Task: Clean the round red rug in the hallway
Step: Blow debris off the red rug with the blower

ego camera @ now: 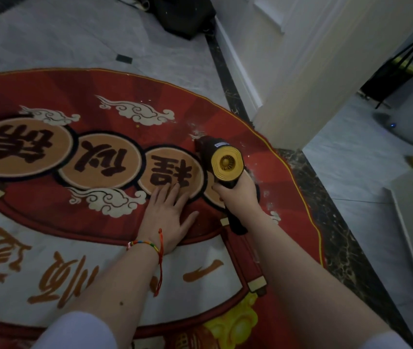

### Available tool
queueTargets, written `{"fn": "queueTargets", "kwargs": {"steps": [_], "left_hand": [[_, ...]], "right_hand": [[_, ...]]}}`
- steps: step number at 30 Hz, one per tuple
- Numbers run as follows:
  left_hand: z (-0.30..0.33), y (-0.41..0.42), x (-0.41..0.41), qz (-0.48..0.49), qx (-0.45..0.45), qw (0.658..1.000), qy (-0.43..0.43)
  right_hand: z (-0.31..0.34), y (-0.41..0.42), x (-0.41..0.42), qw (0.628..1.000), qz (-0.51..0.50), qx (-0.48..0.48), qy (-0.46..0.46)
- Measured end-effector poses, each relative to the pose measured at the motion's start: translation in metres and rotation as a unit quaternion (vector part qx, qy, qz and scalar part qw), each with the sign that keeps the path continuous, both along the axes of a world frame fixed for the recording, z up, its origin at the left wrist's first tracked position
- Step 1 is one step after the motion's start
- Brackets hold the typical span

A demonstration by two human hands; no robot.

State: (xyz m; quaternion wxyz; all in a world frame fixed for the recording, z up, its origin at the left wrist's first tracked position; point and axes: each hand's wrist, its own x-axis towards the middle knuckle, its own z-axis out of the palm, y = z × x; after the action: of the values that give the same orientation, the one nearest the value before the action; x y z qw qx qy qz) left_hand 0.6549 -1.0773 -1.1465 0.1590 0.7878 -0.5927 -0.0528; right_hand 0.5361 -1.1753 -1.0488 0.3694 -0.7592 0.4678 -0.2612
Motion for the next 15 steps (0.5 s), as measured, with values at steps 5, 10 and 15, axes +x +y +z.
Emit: {"fn": "queueTargets", "kwargs": {"steps": [5, 10, 15], "left_hand": [[0.0, 0.0, -0.001, -0.004, 0.001, 1.0, 0.005], [0.004, -0.018, 0.022, -0.033, -0.079, 0.993, -0.081], [0.008, -0.041, 0.049, -0.004, -0.063, 0.992, -0.106]], "right_hand": [[0.003, 0.029, -0.029, 1.0, 0.001, -0.012, -0.029], [-0.002, 0.015, -0.023, 1.0, 0.0, -0.004, -0.02], [-0.012, -0.019, 0.005, 0.999, -0.037, -0.005, 0.006]]}}
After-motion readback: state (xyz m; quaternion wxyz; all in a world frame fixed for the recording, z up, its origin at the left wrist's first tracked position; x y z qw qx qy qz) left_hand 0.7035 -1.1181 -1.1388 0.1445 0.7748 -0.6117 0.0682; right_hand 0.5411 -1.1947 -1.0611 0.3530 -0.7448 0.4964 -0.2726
